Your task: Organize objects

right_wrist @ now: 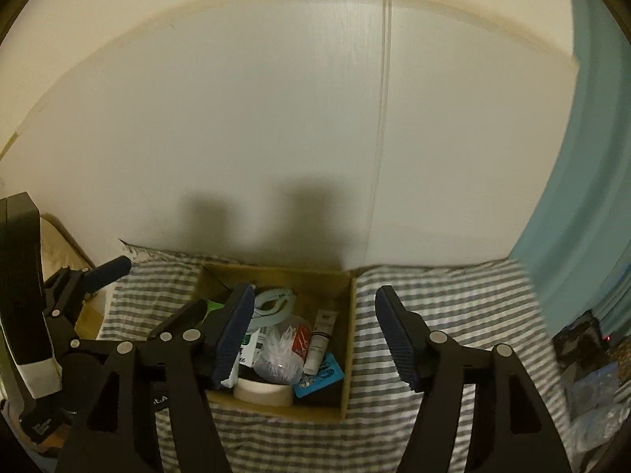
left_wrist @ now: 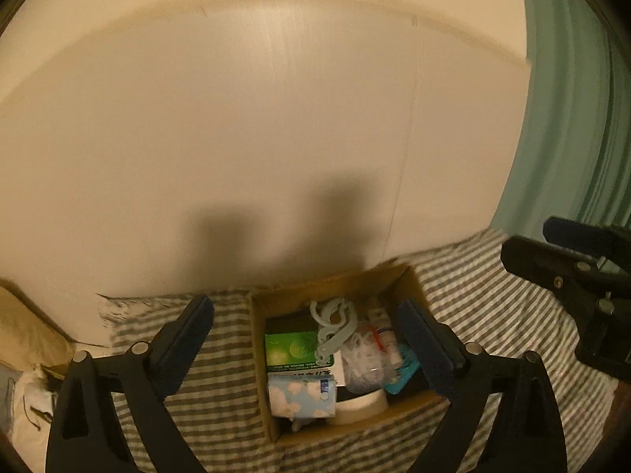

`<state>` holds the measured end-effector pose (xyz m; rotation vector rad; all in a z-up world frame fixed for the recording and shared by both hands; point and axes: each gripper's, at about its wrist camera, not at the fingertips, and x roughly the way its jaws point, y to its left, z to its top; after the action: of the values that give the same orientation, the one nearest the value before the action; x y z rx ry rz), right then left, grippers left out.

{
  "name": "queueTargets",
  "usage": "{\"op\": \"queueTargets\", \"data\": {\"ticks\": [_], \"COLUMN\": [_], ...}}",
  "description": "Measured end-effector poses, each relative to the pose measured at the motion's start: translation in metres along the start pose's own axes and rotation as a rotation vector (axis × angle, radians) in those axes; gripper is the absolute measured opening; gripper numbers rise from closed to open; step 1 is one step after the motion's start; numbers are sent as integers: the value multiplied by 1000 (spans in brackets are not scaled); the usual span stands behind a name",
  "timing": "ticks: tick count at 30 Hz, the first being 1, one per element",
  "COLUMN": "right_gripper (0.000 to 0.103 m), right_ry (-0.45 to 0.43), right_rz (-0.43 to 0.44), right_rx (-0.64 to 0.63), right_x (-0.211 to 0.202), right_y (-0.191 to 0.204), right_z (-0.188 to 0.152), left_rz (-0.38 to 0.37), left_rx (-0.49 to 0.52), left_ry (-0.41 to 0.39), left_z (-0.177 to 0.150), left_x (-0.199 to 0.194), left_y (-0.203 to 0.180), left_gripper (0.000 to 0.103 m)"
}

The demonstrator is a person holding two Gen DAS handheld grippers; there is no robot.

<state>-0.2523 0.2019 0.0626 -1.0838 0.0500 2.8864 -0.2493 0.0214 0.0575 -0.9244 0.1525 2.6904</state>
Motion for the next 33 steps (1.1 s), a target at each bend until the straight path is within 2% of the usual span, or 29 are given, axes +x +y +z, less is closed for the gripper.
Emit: {"op": "queueTargets", "data": {"ticks": [6,10,13,18,22,24,30,33], "right_gripper": [73,82,87,94,102,103,103,103], "right_ry": [-101,-169,-215,-268,-318,-351,-358,-317], "right_rz": [-20,-29,-32,-40,-42,-61,-69,-78], "right_rx": [-21,-25,-36,-50,-43,-29,14,-8], "right_x": [-97,-160,-196,-227,-242,-235,-177,-142], "right_y": [17,18,21,28,23,19,6,1], "right_z": [5,-3,-15,-39,-57,-72,-113,-129], "left_rz": [3,8,6,21,27,36,97,123], "left_rx": [-17,-15,-11,14,-6,-39,-39,-44], "left_ry": [-109,-173,-213,-255,-276,-300,-262,-227], "left_z": [14,10,-1,-25,-53,-72,-114,-132], "left_x": [-94,-151,-180,-208,-206,-197,-149,-124], "left_y": [-7,-15,-21,-27,-22,-16,-13,-12], "left_gripper": [103,103,103,103,103,103,103,103]}}
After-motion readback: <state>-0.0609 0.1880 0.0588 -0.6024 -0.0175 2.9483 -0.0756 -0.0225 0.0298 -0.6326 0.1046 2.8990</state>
